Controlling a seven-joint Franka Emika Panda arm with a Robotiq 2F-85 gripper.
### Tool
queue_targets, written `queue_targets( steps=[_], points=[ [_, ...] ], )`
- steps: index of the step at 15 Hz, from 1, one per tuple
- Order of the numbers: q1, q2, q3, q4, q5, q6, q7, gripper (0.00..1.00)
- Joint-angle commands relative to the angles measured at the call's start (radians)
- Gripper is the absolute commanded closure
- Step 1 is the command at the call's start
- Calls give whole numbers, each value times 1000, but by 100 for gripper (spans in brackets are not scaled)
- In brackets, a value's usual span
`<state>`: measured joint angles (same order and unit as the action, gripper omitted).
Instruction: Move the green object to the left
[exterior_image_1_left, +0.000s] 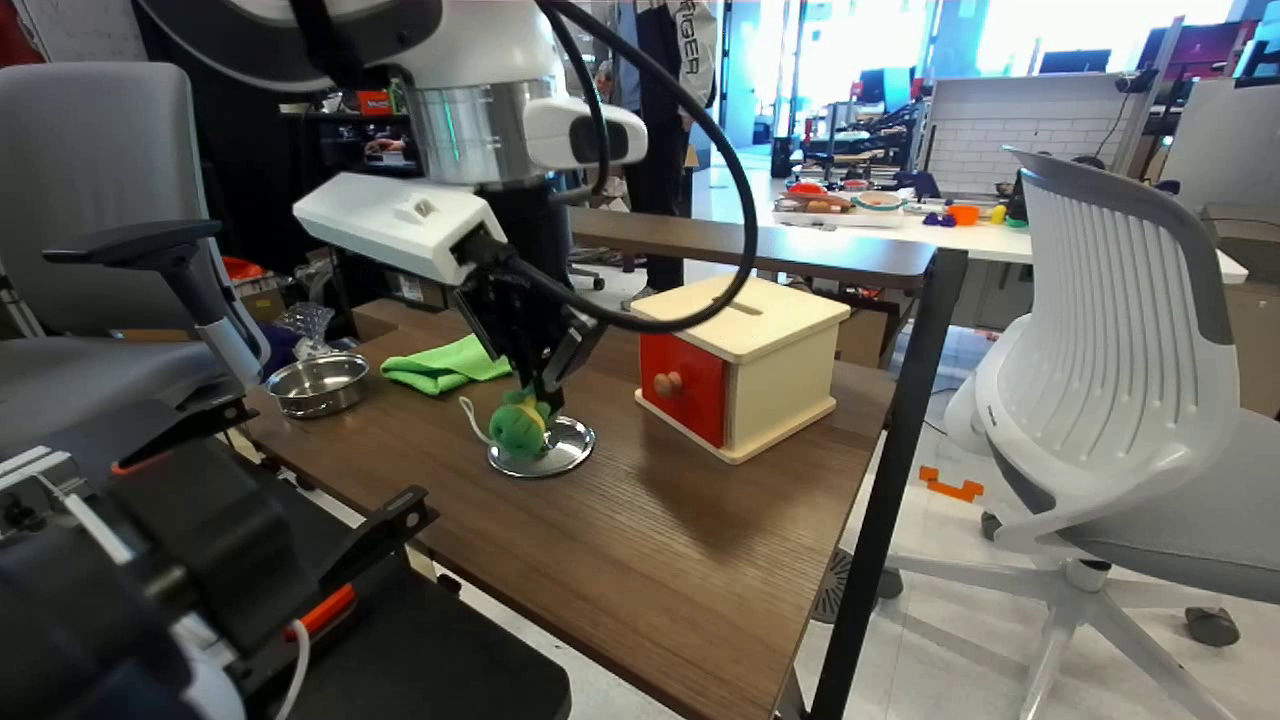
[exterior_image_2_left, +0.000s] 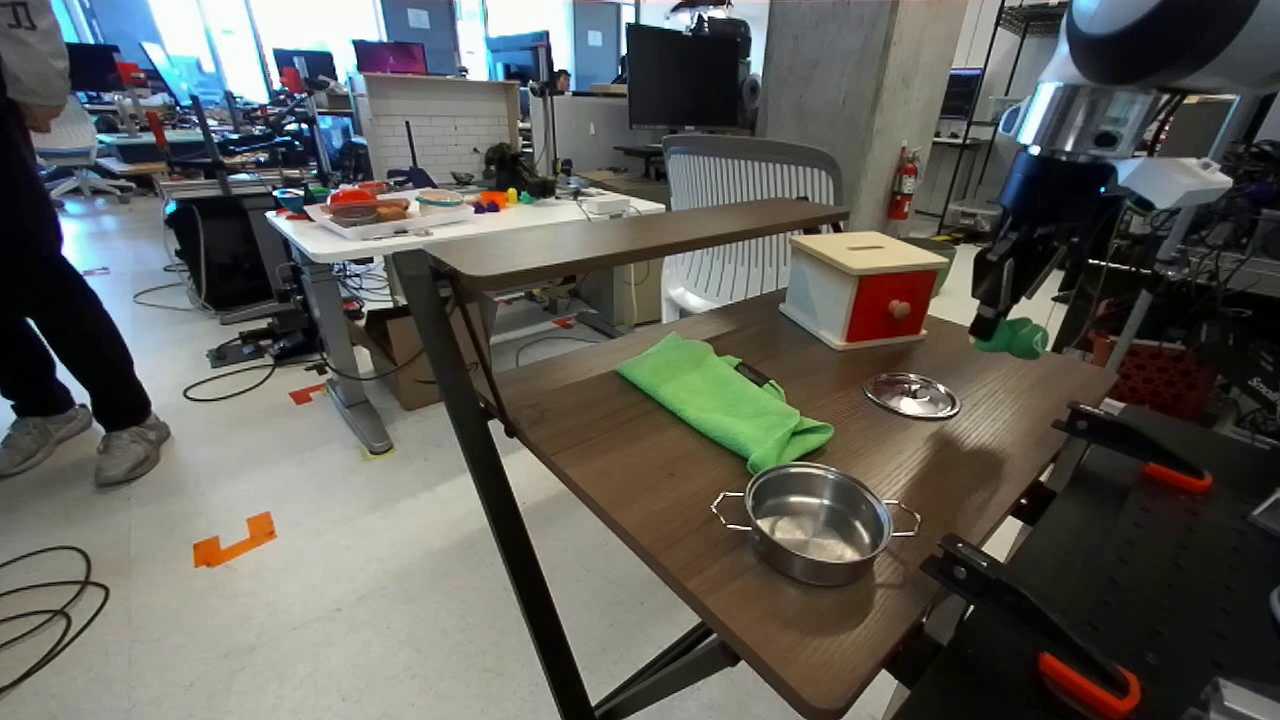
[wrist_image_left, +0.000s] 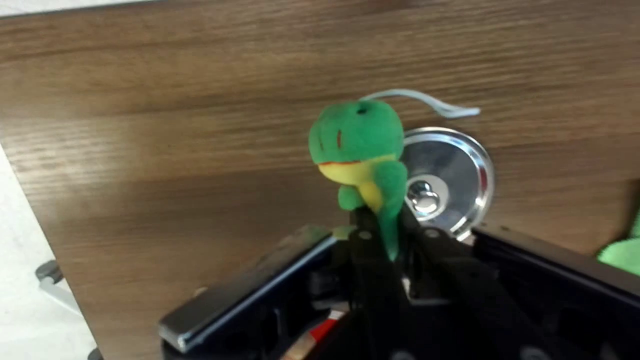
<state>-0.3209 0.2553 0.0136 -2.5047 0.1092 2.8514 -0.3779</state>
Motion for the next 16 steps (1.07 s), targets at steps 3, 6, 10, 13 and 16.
queue_targets(
  steps=[3, 6, 10, 13, 16],
  points=[
    [59, -132, 81, -41, 92, 45, -69, 97],
    [129, -125, 90, 15, 89, 37, -39, 97],
    [190, -62, 89, 130, 72, 29, 0, 97],
    [212, 5, 83, 237, 51, 7, 43, 97],
    [231, 92, 67, 355, 11, -23, 106, 97]
  ],
)
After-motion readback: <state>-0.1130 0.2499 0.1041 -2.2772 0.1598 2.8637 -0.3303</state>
